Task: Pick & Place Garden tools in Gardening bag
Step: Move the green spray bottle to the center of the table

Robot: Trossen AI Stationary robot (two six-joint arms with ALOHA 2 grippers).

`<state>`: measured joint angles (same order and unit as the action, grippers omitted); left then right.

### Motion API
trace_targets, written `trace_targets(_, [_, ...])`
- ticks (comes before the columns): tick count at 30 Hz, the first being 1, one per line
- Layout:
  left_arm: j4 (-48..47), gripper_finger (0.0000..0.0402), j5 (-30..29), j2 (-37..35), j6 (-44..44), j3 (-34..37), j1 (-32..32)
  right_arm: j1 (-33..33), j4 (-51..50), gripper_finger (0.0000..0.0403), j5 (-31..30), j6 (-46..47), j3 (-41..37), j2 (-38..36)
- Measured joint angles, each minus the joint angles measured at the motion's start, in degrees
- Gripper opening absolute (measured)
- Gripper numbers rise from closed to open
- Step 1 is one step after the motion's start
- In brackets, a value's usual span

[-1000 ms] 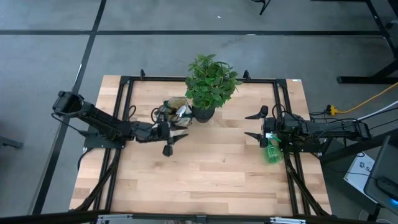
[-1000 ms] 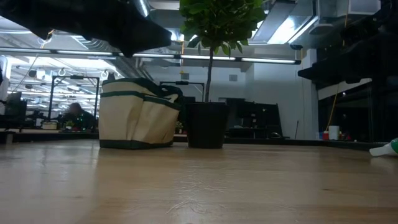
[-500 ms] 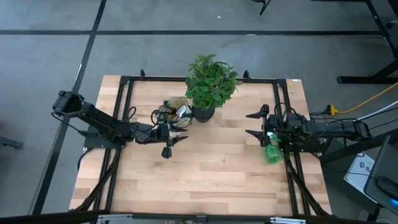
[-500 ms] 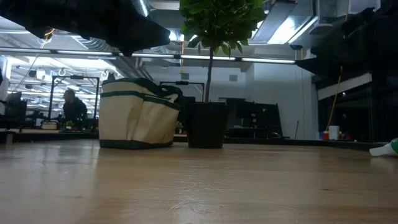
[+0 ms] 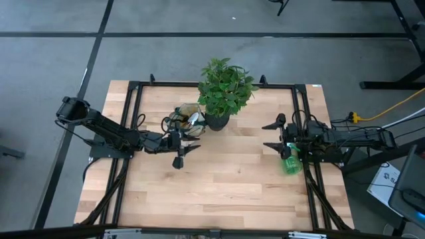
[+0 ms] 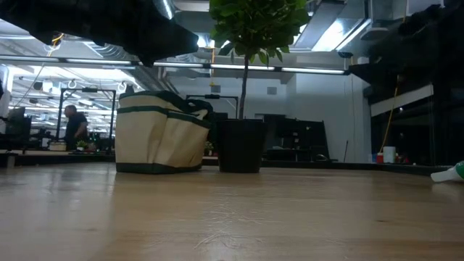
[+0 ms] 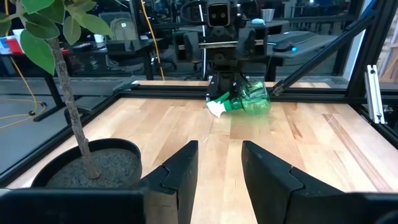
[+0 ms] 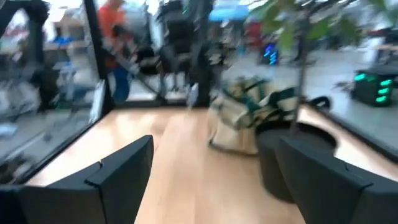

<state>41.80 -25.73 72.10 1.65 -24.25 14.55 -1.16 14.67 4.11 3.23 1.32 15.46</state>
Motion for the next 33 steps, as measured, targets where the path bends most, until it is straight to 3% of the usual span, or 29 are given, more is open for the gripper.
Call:
trace_targets(7, [0.0,0.012,-0.09,0.0,0.07,0.0,0.0,1.17,-26.48,0.0341,2.13,-0.64,11.79,3.12])
trace_targets(15, [-0.02,0.0117,-0.12,0.0,0.11,0.0,0.0,7.47,-39.12,0.0341,0.56,-2.21,21.77,17.67])
trace_targets(25, [-1.28,0.0114,-0.12,0.0,0.1,0.0,0.0,17.82,-64.75,0.0341,-1.17,14.39,41.69,40.55])
trace_targets(33, [-1.33,0.0118,-0.12,0.0,-0.23,0.0,0.0,23.79,-86.97,0.0341,-4.36,20.03,50.66,51.48])
